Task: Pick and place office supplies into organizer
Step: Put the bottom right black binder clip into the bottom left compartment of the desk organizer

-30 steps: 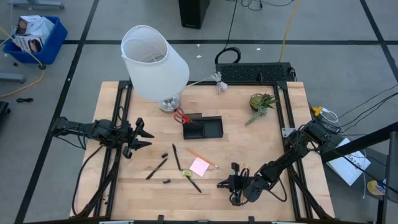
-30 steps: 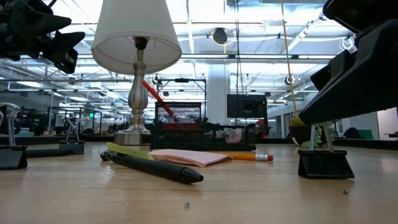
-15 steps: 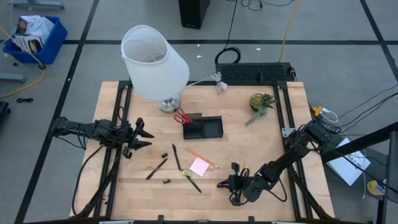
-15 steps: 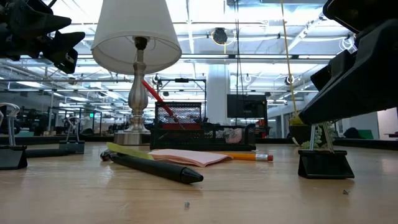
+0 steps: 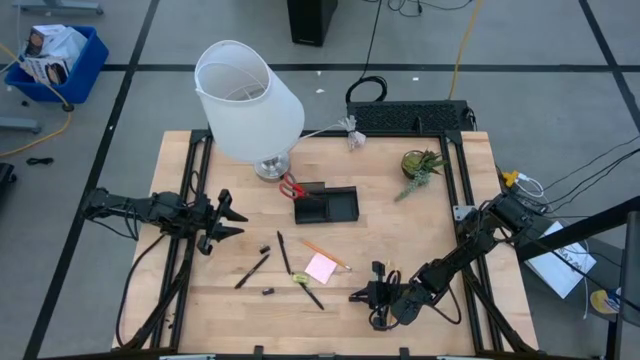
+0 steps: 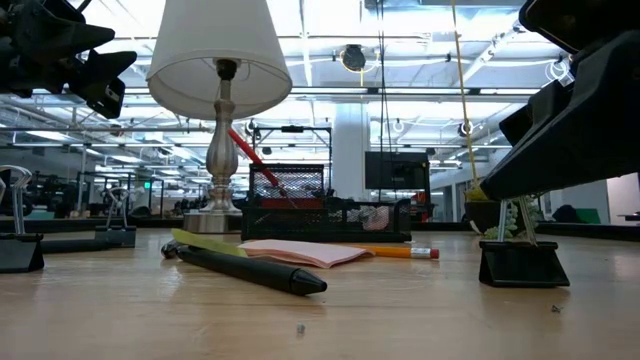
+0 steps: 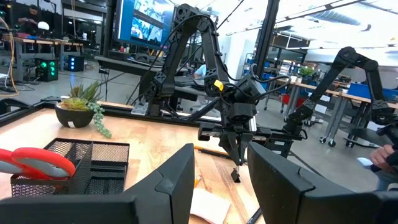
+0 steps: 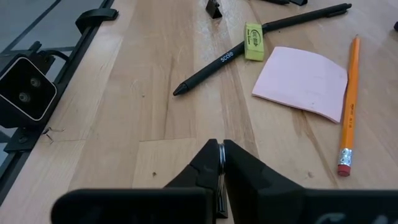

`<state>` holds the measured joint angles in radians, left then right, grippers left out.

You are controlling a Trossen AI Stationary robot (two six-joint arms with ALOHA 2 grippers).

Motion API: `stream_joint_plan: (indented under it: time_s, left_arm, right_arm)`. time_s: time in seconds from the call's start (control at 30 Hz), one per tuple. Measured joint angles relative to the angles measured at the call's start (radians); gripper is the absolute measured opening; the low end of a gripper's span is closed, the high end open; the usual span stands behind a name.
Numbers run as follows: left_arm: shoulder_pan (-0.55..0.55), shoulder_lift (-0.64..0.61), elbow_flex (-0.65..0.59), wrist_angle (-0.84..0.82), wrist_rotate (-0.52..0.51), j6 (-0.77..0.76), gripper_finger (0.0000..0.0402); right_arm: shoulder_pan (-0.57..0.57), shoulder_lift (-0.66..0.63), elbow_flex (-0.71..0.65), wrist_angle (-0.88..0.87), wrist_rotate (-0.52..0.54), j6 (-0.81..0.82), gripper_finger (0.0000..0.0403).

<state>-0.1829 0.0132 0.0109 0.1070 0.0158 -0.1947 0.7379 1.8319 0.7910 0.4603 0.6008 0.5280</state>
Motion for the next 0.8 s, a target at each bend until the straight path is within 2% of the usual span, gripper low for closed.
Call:
stream_joint_plan:
  time_s: [0.3, 0.47, 0.8]
  left_arm:
    - [0.000, 0.000, 0.000, 0.000, 0.000, 0.000, 0.0152]
    - [0.000, 0.000, 0.000, 0.000, 0.000, 0.000, 0.0152]
    - [0.000, 0.000, 0.000, 0.000, 0.000, 0.000, 0.0152]
  right_arm:
    - [-0.012, 0.001, -0.001, 0.014, 0.001, -0.029, 0.0011]
    - [-0.049, 0.002, -0.001, 0.122, -0.001, -0.129, 0.0011]
    - [-0.172, 0.002, -0.001, 0.201, -0.001, -0.328, 0.0011]
